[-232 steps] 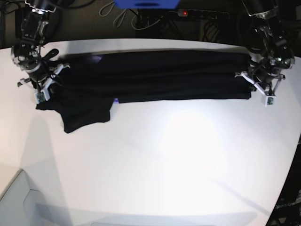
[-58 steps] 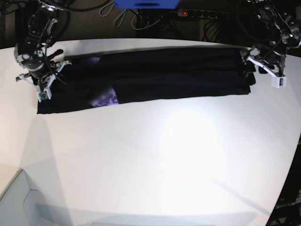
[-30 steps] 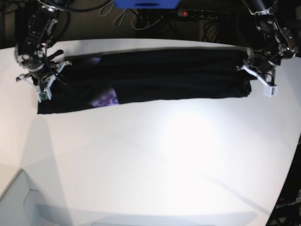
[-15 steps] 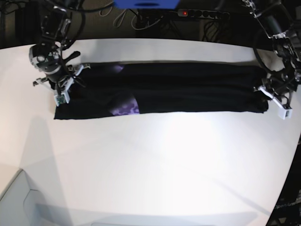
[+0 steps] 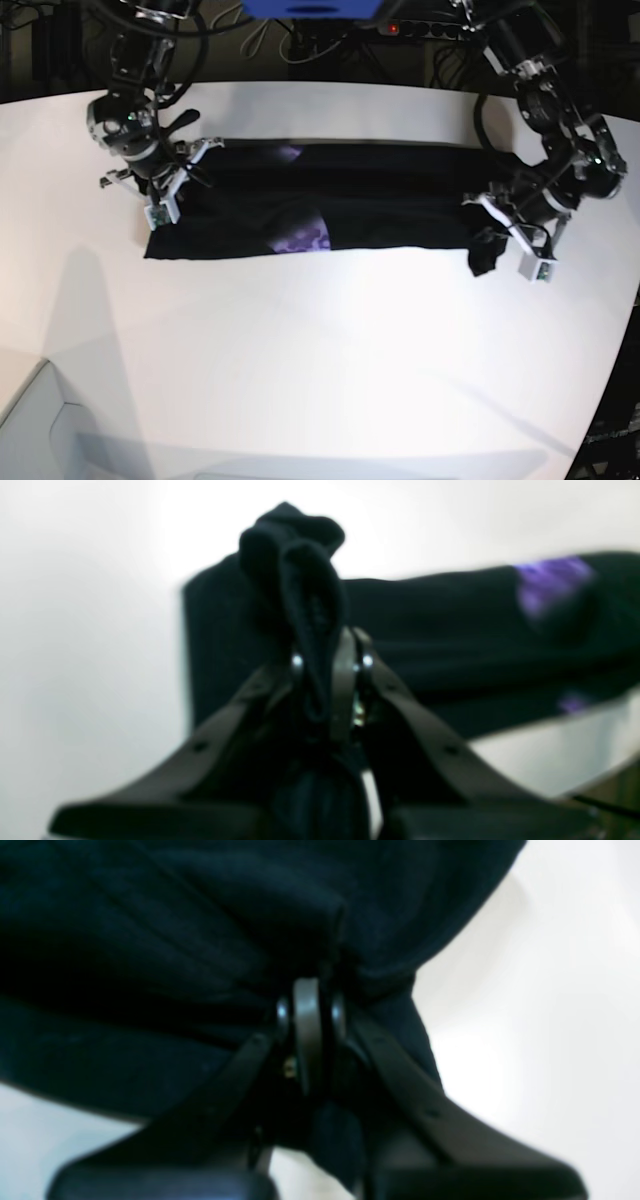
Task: Layout the t-shirt on the table in an organized manner, then fold the t-shirt properly
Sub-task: 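Fold the strip end with the left gripper toward the right gripper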
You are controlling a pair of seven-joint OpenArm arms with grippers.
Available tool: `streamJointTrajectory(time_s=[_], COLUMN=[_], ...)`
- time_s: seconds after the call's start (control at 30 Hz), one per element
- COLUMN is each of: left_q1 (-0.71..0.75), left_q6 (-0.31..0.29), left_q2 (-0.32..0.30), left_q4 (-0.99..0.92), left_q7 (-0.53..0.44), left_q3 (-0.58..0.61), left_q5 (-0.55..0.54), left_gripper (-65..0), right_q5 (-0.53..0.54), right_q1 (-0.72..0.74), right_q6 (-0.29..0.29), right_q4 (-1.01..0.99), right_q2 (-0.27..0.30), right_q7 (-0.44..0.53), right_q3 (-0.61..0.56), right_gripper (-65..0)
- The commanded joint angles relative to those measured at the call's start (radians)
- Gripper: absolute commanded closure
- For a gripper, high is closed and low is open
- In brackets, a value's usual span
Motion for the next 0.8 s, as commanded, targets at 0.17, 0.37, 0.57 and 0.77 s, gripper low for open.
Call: streamJointTrajectory(time_s=[0.17,0.37,0.57,0.77], left_q1=[0.022,0.008,-0.015,-0.013], left_q6=[0.244,0.348,0.351,0.351], left_q2=[0.028,0.102,0.148,0.148], left_q4=[0.091,0.087,0.051,0.032], left_q7=[-0.018,-0.019,-0.019,-0.041], left_q3=[0.156,0.186,0.243,0.32], left_q5=[-0.016,-0.016,-0.016,0.031], left_gripper=[-0.1,-0.1,-0.1,-0.1], right_q5=[-0.02,-0.02,-0.02,-0.02], right_q1=[-0.013,-0.013,-0.013,-0.013], right_q6=[0.026,0.026,0.026,0.026], right_q4=[-0.009,-0.009,-0.009,-0.009], right_q2=[-0.012,-0.014,-0.014,-0.014], right_q7=[-0.074,-0.076,-0.076,-0.076], right_q3=[-0.03,-0.037,-0.038,-0.038], right_gripper=[0.0,0.0,0.0,0.0])
